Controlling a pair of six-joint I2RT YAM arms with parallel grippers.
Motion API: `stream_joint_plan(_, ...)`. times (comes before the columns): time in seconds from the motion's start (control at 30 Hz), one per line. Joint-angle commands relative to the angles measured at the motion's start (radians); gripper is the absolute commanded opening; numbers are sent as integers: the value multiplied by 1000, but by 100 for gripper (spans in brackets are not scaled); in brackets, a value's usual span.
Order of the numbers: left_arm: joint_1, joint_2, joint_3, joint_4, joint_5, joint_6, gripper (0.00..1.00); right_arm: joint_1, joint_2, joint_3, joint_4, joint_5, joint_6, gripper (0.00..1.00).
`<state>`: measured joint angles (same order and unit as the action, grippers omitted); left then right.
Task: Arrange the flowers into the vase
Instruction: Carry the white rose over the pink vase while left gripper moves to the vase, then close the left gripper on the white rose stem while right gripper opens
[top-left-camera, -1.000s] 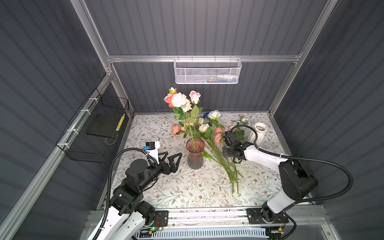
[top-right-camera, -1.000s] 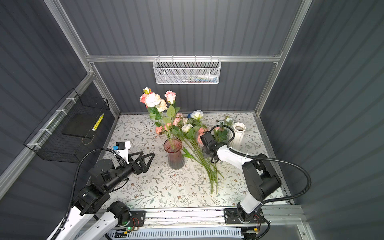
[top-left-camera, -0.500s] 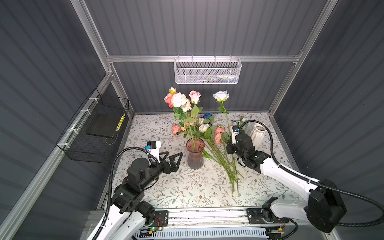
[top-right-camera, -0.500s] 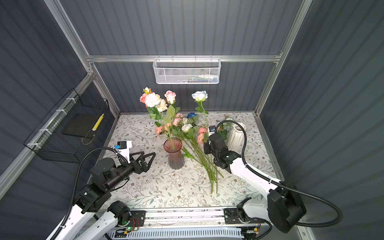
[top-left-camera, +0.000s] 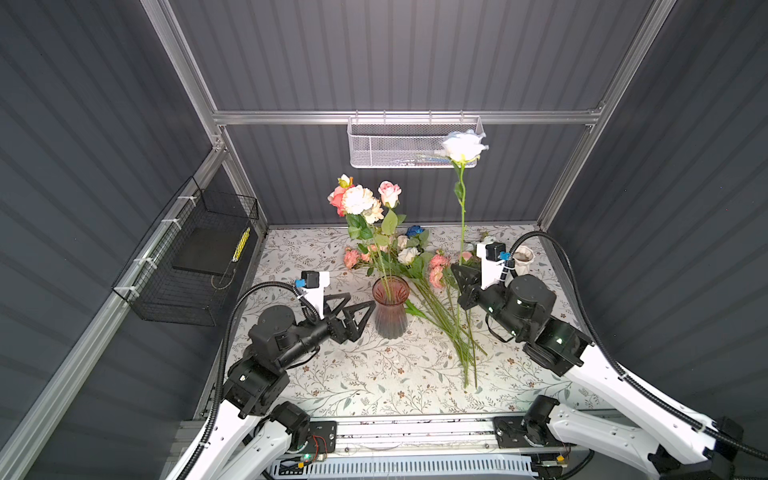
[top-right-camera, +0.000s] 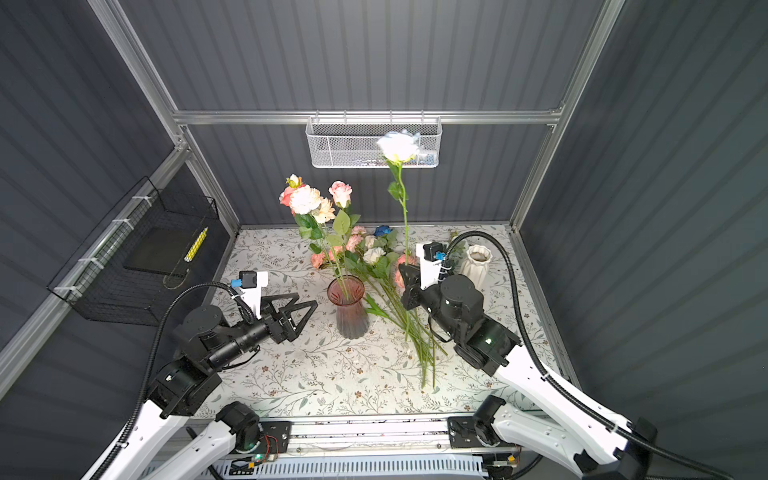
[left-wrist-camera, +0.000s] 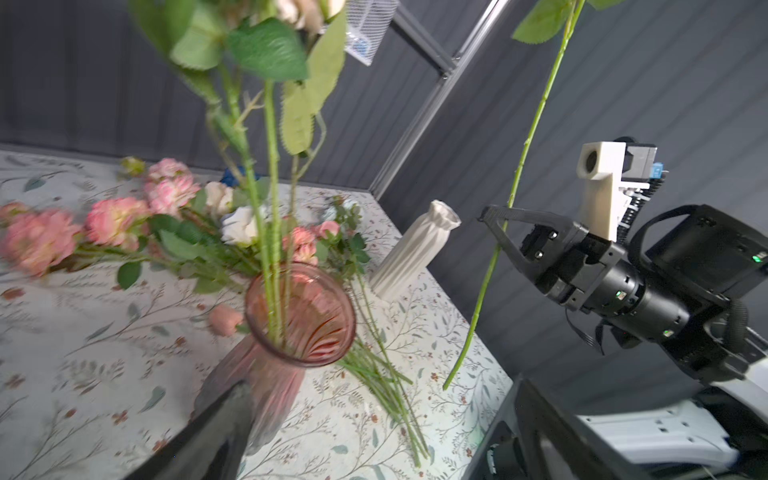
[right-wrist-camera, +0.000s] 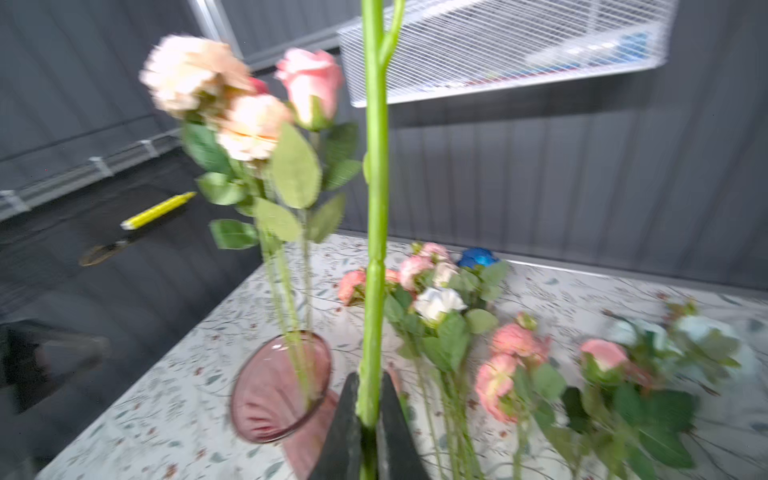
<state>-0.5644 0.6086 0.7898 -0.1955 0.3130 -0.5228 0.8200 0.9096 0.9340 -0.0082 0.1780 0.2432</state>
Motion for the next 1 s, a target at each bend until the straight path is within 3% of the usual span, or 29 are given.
stream_joint_plan(0.0, -4, 33, 67, 128, 201, 26, 97, 94, 1, 93, -68, -83, 11, 0)
stream_joint_plan(0.2, -3, 106, 166, 211, 315, 31, 89, 217, 125, 236, -115, -241, 41, 0)
stream_joint_plan(0.53, -4, 171, 223, 268, 372, 22, 64, 322, 276, 303, -100, -288, 38, 0)
stream_joint_plan(0.63, -3, 181, 229, 250, 364, 35, 49, 326, 288, 305, -99, -291, 39, 0)
stream_joint_plan(0.83, -4, 180, 248, 210, 314, 68, 4, 327, 282, 291, -110, -277, 42, 0)
stream_joint_plan(0.9, -4, 180, 260, 196, 295, 79, 0, 327, 274, 283, -109, -270, 44, 11)
stream_joint_plan(0.97, -4, 184, 273, 188, 275, 94, 0, 327, 258, 269, -110, -259, 40, 39)
